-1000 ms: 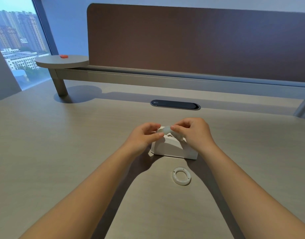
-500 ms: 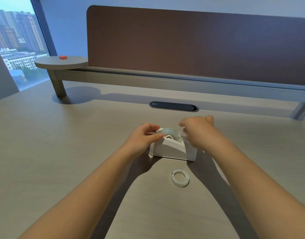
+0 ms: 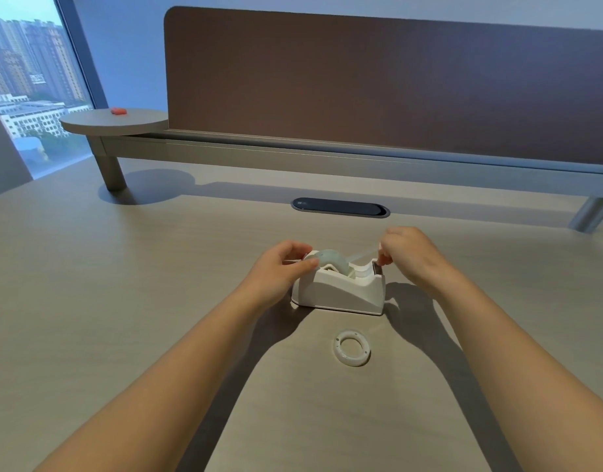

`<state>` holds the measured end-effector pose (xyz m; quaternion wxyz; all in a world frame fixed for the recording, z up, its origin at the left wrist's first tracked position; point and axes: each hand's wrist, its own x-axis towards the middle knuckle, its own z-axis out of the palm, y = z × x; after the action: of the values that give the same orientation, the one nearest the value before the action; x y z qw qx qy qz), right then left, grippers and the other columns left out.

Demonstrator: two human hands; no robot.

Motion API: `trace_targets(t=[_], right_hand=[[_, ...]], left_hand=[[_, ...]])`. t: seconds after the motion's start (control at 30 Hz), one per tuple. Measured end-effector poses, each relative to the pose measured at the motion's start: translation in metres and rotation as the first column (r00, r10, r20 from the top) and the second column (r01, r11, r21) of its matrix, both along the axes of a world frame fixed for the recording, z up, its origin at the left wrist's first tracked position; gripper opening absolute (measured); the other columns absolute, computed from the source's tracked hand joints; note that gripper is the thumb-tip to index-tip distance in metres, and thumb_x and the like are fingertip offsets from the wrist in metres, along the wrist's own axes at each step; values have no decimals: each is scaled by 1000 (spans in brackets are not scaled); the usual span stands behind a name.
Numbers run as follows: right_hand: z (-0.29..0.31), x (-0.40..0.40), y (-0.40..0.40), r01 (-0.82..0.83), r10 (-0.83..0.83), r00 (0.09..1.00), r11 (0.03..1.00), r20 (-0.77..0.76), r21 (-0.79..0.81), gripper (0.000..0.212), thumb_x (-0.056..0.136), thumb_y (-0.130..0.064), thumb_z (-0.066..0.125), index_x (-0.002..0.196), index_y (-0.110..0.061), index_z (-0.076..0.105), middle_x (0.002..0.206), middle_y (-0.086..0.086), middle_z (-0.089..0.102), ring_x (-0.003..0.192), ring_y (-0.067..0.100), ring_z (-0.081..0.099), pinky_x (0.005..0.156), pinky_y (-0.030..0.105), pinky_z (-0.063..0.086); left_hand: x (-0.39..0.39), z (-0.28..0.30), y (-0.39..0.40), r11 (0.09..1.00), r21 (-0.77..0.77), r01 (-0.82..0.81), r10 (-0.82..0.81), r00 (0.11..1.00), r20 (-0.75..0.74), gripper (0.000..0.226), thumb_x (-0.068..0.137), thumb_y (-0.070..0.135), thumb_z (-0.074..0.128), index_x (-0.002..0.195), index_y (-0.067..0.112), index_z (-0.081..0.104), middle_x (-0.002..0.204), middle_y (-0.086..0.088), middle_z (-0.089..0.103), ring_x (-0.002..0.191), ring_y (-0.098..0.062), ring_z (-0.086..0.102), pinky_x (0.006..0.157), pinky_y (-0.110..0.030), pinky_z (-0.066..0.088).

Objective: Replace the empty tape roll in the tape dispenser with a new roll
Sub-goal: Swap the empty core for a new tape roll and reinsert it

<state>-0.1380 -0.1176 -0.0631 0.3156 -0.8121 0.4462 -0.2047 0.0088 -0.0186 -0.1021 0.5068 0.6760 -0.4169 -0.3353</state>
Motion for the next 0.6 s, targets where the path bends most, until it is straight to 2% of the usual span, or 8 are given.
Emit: trace_targets(t=[0.03,0.1,0.2,0.3,0.47,0.53,0.6], right_hand=[[-1,-2,1,0,-4,997,999,75,46,22,77,-20,42,61,-5,47,77,17,52,81,34,51,80,49,43],[-4,-6,3,41,-62,980,992,186,116,33,83,-30,50,61,-6,48,71,11,52,70,24,50,70,40,38],[-13,-11,2,96,-143,962,975,235,199,33,79,-32,61,60,-9,46,66,6,53,63,14,49,59,31,37],[-22,-15,-1,114,-196,942,950,271,291,32,76,-26,65,56,-13,44,65,4,55,63,15,52,63,31,41],[-28,-19,-3,117,-257,902,918,345,379,30,77,-22,65,56,-14,45,69,7,55,71,23,56,61,28,44],[-30,-21,-4,111,-263,897,912,355,396,29,77,-21,65,57,-13,46,68,7,56,69,21,57,65,30,46],[-32,-22,-5,111,-269,898,905,349,411,28,76,-19,66,58,-12,46,67,8,57,63,20,57,61,28,47]], left_hand=[[0,0,0,1000,-3,-2,2,1000,1,18,83,22,55,102,19,53,111,-3,57,110,-23,52,100,-44,44],[0,0,0,1000,-8,-1,1,1000,14,17,83,22,55,100,21,52,108,-1,56,105,-20,51,95,-37,44],[-1,-1,0,1000,-25,-1,2,1000,31,18,83,22,56,101,20,52,105,1,55,99,-15,50,85,-31,41],[-2,-2,-1,999,-33,-12,13,999,38,23,82,22,57,104,17,53,106,-1,55,101,-17,51,85,-31,41],[-2,-5,-2,999,-44,-29,31,999,39,22,81,22,58,102,19,53,107,-2,56,106,-21,51,87,-34,44],[-2,-6,-3,998,-46,-36,38,998,48,23,80,22,59,102,19,52,108,-2,56,106,-20,51,88,-34,44],[-2,-7,-3,998,-48,-40,43,997,61,27,79,22,60,105,17,53,110,-2,56,107,-20,51,88,-33,44]])
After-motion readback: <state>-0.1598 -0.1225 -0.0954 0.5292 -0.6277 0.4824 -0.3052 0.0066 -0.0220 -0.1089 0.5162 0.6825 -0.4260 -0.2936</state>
